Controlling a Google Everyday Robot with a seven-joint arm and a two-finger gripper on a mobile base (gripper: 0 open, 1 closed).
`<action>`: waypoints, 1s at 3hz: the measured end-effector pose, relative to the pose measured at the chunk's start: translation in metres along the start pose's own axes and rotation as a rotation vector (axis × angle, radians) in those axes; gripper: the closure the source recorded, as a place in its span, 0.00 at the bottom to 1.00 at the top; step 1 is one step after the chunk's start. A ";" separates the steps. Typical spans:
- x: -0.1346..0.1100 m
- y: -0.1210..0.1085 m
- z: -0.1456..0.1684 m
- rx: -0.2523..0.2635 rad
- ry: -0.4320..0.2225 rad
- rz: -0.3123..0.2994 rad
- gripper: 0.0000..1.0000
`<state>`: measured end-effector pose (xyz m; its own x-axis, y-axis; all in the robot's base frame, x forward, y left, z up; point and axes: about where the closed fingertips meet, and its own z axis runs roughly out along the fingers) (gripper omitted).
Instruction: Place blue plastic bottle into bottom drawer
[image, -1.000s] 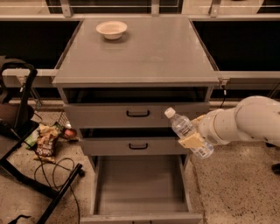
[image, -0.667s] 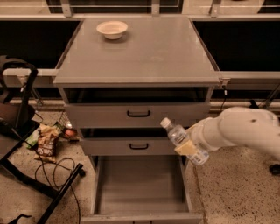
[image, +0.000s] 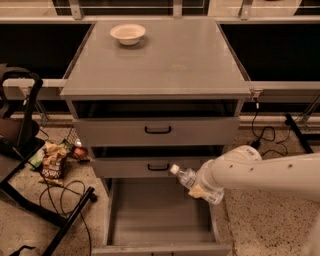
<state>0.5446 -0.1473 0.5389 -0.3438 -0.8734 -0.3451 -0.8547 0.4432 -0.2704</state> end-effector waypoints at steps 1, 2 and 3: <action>0.001 -0.003 0.062 0.003 -0.008 -0.092 1.00; 0.001 0.007 0.111 -0.038 -0.017 -0.089 1.00; 0.001 0.007 0.111 -0.038 -0.017 -0.089 1.00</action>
Offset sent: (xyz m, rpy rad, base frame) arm 0.0572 0.0382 -0.1423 0.0197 0.0166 0.1114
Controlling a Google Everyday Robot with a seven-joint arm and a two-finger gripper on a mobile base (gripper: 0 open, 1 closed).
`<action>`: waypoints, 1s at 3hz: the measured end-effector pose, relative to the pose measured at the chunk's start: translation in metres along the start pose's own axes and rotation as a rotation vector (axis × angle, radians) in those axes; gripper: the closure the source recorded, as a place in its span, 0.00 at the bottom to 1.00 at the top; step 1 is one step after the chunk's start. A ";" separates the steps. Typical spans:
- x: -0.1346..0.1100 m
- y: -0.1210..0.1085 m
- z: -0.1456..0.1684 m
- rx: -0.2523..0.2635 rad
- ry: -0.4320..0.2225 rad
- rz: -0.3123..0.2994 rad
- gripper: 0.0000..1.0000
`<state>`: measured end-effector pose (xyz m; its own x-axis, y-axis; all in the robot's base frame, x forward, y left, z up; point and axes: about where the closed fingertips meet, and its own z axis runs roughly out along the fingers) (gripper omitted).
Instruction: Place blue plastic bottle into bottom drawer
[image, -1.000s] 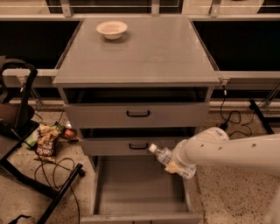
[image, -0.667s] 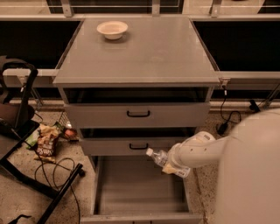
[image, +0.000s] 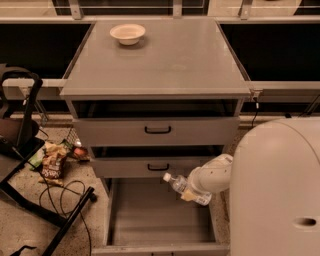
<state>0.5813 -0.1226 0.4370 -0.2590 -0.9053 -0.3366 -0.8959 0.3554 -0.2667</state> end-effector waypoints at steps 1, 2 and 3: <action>-0.008 0.010 0.057 -0.053 0.016 -0.029 1.00; -0.020 0.035 0.139 -0.106 -0.009 -0.064 1.00; -0.026 0.061 0.208 -0.141 -0.035 -0.069 1.00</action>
Offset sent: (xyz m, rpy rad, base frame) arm 0.0252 0.1035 -0.2503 0.0382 0.1558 0.1563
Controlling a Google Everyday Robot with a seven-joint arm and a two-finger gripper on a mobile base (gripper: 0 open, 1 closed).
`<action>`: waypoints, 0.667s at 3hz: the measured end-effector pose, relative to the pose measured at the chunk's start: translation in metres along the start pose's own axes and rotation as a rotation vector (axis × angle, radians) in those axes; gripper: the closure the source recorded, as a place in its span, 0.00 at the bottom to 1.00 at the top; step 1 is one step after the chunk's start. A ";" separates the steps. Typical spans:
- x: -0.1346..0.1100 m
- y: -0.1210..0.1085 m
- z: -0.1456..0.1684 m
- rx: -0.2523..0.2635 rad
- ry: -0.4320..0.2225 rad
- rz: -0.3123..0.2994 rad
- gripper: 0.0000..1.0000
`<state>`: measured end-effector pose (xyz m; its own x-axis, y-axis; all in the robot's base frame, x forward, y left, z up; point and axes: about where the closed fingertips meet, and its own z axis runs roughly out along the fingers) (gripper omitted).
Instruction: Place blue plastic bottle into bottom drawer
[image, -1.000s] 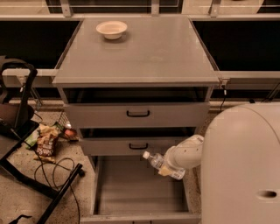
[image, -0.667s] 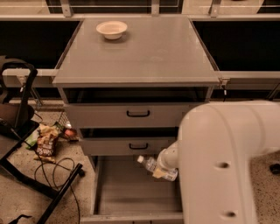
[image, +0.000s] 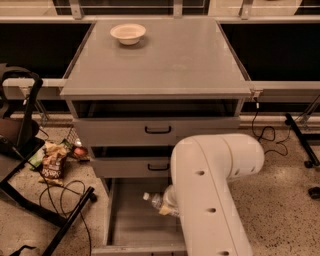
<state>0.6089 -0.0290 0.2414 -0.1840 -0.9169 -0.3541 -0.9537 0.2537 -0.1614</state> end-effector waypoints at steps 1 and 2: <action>0.015 0.026 0.078 -0.047 -0.003 0.037 1.00; 0.026 0.036 0.112 -0.065 0.018 0.046 1.00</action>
Offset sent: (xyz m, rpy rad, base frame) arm -0.0052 0.0192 -0.1618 -0.0092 0.1028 -0.0279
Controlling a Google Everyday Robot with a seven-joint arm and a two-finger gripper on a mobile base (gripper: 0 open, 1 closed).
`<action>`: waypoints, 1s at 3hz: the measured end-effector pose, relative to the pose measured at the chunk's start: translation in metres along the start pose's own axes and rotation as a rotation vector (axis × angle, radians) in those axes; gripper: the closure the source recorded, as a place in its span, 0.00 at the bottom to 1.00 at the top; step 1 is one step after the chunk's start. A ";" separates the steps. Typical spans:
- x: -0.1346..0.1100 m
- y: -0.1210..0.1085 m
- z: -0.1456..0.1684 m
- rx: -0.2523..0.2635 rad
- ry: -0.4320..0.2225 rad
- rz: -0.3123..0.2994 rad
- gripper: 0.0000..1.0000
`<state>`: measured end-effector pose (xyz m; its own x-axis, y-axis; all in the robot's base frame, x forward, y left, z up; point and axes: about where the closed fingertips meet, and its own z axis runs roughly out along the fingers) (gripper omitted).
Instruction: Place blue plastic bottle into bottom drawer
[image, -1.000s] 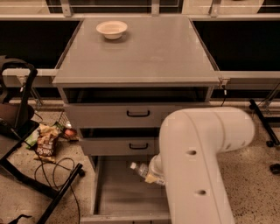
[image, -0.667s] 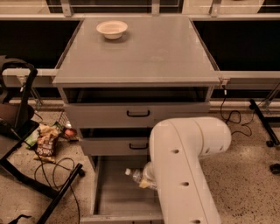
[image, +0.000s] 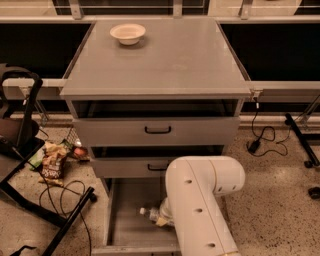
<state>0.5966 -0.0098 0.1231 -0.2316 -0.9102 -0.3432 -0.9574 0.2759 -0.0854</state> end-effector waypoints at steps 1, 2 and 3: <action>0.001 0.000 0.003 0.001 -0.001 0.002 0.81; 0.001 0.000 0.003 0.001 -0.001 0.002 0.51; 0.001 0.000 0.003 0.001 0.000 0.002 0.26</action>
Offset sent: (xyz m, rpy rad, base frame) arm 0.0007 0.0001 -0.0026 0.0006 -0.0005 -0.0022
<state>0.5973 -0.0097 0.1205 -0.2334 -0.9095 -0.3439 -0.9568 0.2779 -0.0857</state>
